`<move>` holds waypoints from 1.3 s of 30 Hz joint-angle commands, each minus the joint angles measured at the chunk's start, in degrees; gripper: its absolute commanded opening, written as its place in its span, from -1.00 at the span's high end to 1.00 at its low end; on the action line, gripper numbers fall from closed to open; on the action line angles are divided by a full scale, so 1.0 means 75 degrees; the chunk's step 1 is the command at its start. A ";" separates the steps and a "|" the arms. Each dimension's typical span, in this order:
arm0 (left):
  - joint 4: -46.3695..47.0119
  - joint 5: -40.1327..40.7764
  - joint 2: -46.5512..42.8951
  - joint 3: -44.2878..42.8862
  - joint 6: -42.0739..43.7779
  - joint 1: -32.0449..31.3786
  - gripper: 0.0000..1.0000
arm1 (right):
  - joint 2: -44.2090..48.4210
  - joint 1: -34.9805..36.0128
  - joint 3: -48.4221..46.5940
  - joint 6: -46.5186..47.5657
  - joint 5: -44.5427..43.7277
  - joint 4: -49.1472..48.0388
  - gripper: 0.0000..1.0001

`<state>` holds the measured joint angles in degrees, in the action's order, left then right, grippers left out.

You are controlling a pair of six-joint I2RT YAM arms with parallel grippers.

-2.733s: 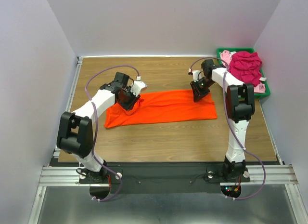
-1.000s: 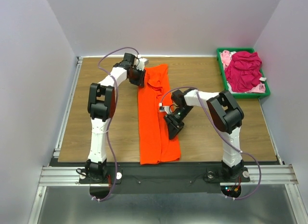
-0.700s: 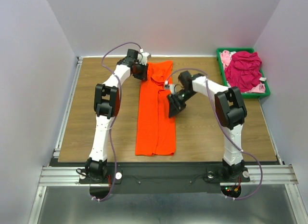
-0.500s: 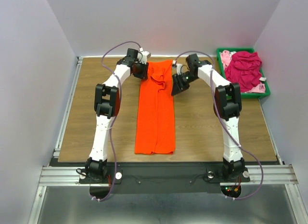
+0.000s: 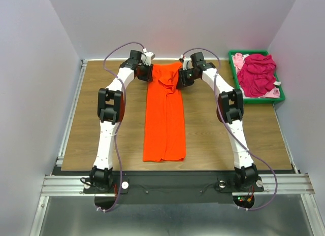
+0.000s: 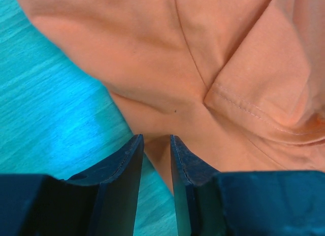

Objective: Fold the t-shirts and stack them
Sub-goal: Fold the tshirt

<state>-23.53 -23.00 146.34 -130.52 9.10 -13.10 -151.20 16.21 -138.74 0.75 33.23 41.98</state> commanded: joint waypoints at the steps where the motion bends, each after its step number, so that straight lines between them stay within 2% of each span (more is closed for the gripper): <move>1: 0.0009 -0.0237 0.0279 -0.0666 -0.0158 0.0071 0.24 | -0.0289 0.0007 0.0053 -0.0417 -0.1240 -0.0932 0.43; 7: 0.0289 -0.0518 0.0655 -0.1406 -0.0733 0.0294 0.21 | -0.0875 0.0019 -0.0532 -0.0710 -0.1653 -0.1132 0.47; 11: 0.0757 -0.0660 0.0364 -0.1243 -0.0511 0.0352 0.17 | -0.0689 0.0019 -0.0545 -0.0652 -0.1794 -0.1284 0.37; 14: 0.1086 -0.0729 -0.0210 -0.1067 -0.0511 0.0411 0.04 | 0.0092 0.0019 -0.0346 -0.0324 -0.1480 -0.1296 0.04; 15: 0.1086 -0.0834 -0.0420 -0.1043 -0.0464 0.0446 -0.08 | 0.0422 0.0007 -0.0241 -0.0219 -0.1292 -0.1284 -0.08; 17: 0.1028 -0.1185 -0.1249 -0.0751 -0.0127 0.0435 -0.16 | 0.1125 0.0030 0.0390 0.0224 -0.0801 -0.1284 -0.59; 18: 0.0993 -0.1337 -0.1997 -0.0297 -0.0008 0.0435 -0.24 | 0.1940 0.0019 0.0961 0.0460 -0.0659 -0.1284 -0.89; 20: 0.1016 -0.1363 -0.2832 0.0325 0.0494 0.0435 -0.28 | 0.2776 0.0019 0.1620 0.0718 -0.0436 -0.1273 -0.93; 24: 0.1110 -0.1455 -0.4942 0.2468 0.1407 0.0435 -0.29 | 0.5093 0.0065 0.3623 0.1561 0.0033 -0.0946 -0.94; 25: 0.1110 -0.1514 -0.5781 0.3528 0.1632 0.0435 -0.29 | 0.5426 0.0100 0.3975 0.2016 0.0022 -0.0805 -0.93; 27: 0.1156 -0.1620 -0.6641 0.4693 0.2147 0.0411 -0.29 | 0.6082 0.0333 0.5053 0.2545 -0.0095 -0.0257 -0.90; 28: 0.1203 -0.1806 -0.7422 0.5801 0.2556 0.0423 -0.27 | 0.6352 0.0451 0.5451 0.2931 -0.0223 -0.0114 -0.84; 30: 0.1134 -0.2261 -0.8188 0.6862 0.3073 0.0400 -0.21 | 0.7184 0.0826 0.6704 0.3191 -0.0481 0.0191 -0.67; 31: 0.1075 -0.2439 -0.8911 0.7842 0.3574 0.0399 -0.18 | 0.7407 0.0978 0.7104 0.3390 -0.0563 0.0250 -0.60; 33: 0.0947 -0.2976 -0.9618 0.8750 0.4127 0.0388 -0.12 | 0.8122 0.1434 0.8353 0.3671 -0.0762 0.0391 -0.48; 36: 0.0525 -0.3131 -1.0954 1.0587 0.5218 -0.0021 -0.08 | 0.9048 0.2020 0.9703 0.4233 -0.1137 0.0368 -0.29; 39: 0.0231 -0.3097 -1.2033 1.1493 0.6039 -0.0443 -0.11 | 0.9822 0.2443 1.0492 0.4481 -0.1197 0.0123 -0.21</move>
<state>-16.78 -42.89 62.61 -51.24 42.61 -13.30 -84.75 32.10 -65.01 28.38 26.92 42.11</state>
